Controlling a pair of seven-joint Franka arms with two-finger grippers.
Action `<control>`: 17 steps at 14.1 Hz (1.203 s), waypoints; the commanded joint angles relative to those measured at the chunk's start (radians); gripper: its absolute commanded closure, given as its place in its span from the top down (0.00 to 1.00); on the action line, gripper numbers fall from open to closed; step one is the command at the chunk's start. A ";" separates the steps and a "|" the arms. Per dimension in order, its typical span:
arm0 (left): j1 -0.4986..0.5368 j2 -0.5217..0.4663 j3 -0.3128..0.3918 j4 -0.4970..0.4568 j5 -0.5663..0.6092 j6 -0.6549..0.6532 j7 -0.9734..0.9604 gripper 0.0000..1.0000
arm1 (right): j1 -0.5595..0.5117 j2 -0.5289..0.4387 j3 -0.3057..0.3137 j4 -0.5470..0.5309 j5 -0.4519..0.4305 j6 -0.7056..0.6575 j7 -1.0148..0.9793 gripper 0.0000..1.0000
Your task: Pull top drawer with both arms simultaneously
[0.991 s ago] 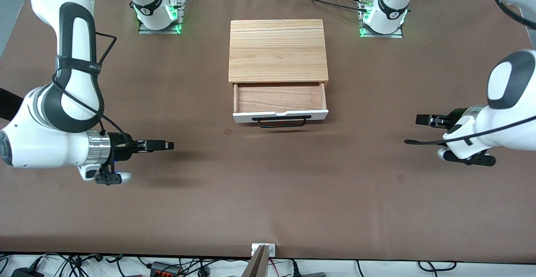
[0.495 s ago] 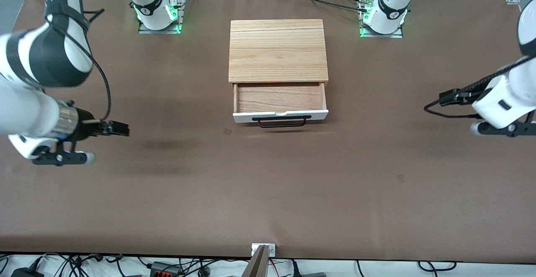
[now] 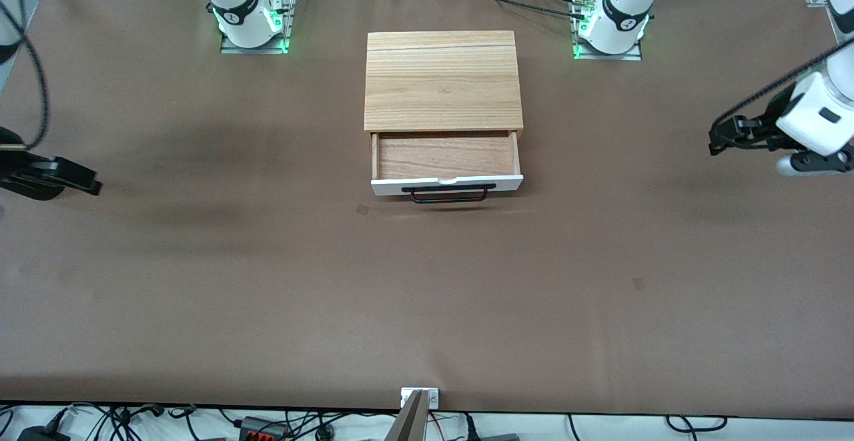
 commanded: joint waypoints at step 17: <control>-0.039 -0.021 -0.007 0.076 -0.030 -0.123 0.003 1.00 | -0.025 -0.350 0.028 -0.517 -0.010 0.178 -0.029 1.00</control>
